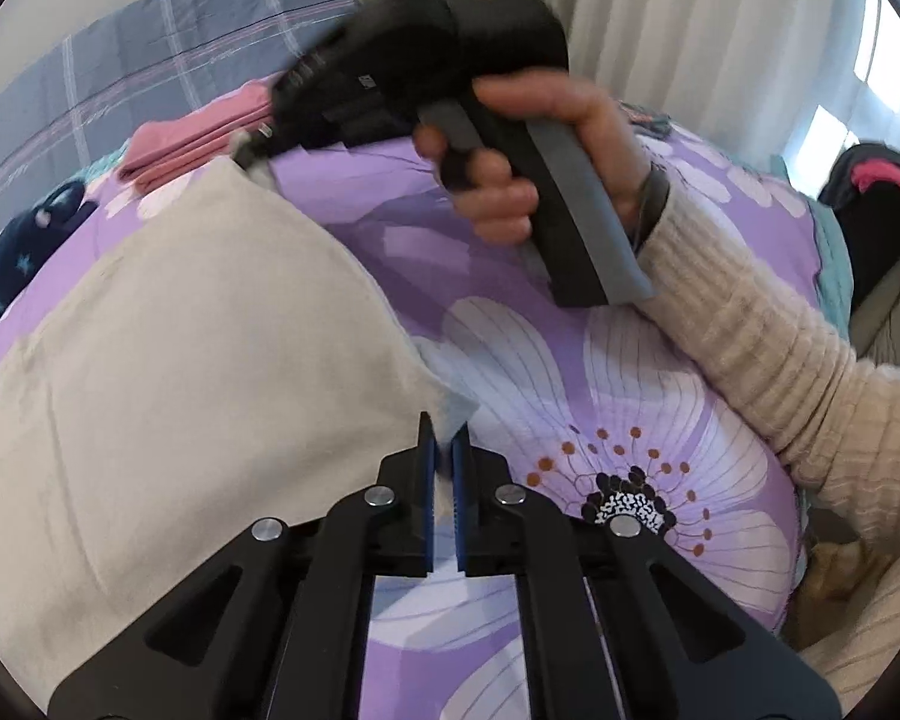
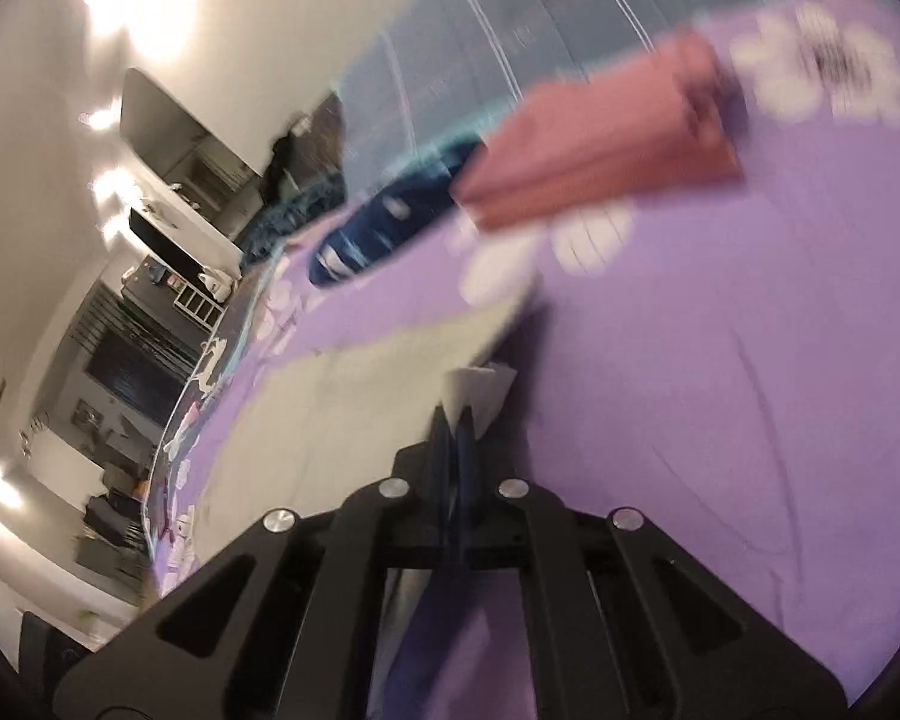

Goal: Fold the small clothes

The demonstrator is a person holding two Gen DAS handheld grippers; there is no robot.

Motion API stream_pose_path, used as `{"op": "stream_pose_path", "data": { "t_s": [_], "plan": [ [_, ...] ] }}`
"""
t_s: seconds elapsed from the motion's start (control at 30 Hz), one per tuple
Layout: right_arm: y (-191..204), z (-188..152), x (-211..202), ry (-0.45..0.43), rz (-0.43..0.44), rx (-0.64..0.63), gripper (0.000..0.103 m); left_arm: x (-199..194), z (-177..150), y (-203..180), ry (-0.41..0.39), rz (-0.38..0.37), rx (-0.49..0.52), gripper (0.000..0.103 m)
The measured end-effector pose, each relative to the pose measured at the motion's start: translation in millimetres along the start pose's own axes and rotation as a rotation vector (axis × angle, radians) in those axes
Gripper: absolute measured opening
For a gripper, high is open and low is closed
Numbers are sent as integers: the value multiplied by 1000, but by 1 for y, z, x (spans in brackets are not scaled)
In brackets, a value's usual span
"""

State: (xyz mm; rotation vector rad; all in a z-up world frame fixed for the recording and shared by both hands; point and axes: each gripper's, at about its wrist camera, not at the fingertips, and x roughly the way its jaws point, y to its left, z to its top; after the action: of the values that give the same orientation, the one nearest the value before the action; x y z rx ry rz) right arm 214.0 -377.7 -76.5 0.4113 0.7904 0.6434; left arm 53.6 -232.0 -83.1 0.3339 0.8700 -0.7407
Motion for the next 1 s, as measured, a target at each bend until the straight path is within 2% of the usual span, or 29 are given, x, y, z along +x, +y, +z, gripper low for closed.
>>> {"op": "stream_pose_path", "data": {
  "t_s": [0.07,0.13,0.17,0.27,0.37,0.4,0.43,0.47,0.5,0.53,0.57,0.63,0.73,0.77,0.8,0.83,0.87,0.9,0.97,1.0],
  "plan": [
    [-2,-2,5,11,-64,-21,2,12,-1,-1,24,-17,-10,4],
    [-19,-7,26,64,-156,3,2,26,-5,-3,66,-55,-11,3],
    [-26,-8,31,76,-168,24,2,30,-7,-5,72,-49,4,3],
    [-40,-3,30,82,-93,87,3,30,-8,-9,63,-39,23,3],
    [-38,0,16,33,-84,74,9,29,-8,-7,63,-46,21,3],
    [-41,0,12,27,-74,86,15,27,-8,-9,61,-40,29,3],
    [-44,0,11,31,-55,100,34,25,-8,-12,51,-25,40,3],
    [-47,-1,9,34,-26,117,42,24,-8,-14,44,-13,49,5],
    [-49,-2,7,41,9,129,45,21,-8,-18,34,4,66,10],
    [-50,-2,7,51,26,128,47,19,-8,-22,24,18,76,30],
    [-45,-2,9,60,35,121,50,17,-8,-26,7,34,89,44],
    [-37,-4,15,101,57,84,61,17,-7,-39,-21,70,151,50],
    [-19,-9,28,135,8,6,64,31,-2,-48,9,118,202,49],
    [-16,-10,32,136,-17,-15,64,36,-2,-47,20,121,200,41],
    [-11,-12,36,125,-62,-41,59,40,0,-44,21,117,187,33],
    [-7,-12,37,103,-113,-55,33,41,2,-41,20,116,173,20],
    [-6,-12,36,80,-164,-58,13,39,5,-37,18,101,158,7],
    [-9,-10,31,51,-126,-24,5,37,7,-34,17,78,144,6],
    [-7,-4,13,-19,-27,10,5,25,9,-26,-6,5,106,4],
    [-4,-2,8,-44,-31,-1,3,21,9,-25,-10,-31,101,4]
  ]
}}
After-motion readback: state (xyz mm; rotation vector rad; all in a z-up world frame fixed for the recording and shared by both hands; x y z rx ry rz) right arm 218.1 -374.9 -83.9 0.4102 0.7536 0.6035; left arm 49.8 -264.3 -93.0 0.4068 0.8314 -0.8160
